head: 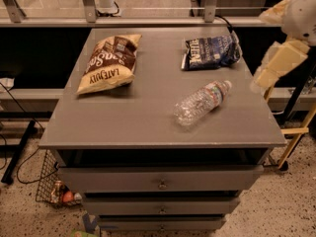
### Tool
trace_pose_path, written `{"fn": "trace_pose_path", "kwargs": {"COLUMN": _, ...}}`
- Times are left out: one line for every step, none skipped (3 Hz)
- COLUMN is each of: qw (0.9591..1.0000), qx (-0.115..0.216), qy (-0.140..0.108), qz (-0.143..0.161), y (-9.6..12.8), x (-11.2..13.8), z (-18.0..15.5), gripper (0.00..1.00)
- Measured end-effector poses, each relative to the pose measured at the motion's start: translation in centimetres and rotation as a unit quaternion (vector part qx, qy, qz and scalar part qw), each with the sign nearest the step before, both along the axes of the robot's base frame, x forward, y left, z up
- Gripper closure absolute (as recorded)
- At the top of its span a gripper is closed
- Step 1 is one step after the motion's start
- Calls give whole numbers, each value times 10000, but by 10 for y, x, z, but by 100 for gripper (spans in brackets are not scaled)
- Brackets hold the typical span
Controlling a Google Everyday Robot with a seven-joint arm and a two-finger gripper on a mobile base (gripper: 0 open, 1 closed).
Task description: Move blue chip bag near brown chip bag
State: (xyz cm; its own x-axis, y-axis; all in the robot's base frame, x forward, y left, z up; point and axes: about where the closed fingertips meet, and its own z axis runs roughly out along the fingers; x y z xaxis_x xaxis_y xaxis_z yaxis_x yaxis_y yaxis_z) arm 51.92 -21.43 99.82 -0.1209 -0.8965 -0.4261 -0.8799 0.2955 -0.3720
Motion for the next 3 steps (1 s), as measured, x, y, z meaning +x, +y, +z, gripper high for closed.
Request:
{"fn": "trace_pose_path", "kwargs": {"qw": 9990, "qx": 222, "qy": -390, "qz": 93, "y": 1, "x": 65, "z": 0, "gripper": 0}}
{"fn": "trace_pose_path", "kwargs": {"qw": 9988, "qx": 59, "qy": -480, "qz": -47, "y": 7, "x": 129, "z": -25, "gripper": 0}}
{"fn": "trace_pose_path", "kwargs": {"qw": 9989, "qx": -58, "qy": -457, "qz": -31, "y": 12, "x": 140, "z": -33, "gripper": 0}}
